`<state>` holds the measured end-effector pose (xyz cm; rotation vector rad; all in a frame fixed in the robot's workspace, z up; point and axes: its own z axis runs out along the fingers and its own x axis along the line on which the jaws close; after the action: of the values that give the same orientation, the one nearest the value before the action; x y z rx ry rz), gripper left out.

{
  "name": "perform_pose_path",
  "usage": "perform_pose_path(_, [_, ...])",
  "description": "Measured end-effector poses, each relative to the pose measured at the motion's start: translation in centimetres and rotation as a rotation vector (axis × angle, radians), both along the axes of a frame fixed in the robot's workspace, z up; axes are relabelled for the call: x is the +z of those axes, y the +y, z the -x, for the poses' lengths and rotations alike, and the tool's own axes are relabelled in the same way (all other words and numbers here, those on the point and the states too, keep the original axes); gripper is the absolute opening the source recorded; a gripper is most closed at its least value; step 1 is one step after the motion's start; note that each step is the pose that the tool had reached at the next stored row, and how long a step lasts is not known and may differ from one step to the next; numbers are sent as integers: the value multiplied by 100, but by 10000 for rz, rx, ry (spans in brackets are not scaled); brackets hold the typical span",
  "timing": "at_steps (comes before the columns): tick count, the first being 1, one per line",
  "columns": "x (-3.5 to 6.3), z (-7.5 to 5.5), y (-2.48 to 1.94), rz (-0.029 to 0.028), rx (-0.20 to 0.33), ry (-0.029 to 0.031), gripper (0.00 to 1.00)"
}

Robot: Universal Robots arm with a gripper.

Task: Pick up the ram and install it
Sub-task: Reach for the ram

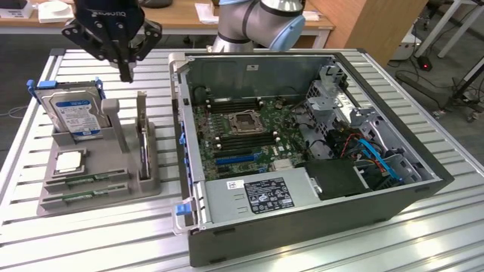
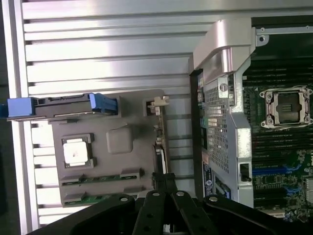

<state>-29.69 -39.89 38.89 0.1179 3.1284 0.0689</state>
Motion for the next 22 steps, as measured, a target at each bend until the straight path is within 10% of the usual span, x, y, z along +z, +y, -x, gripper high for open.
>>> perform_pose_path(22, [-16, 448, 0, 0, 0, 50, 9])
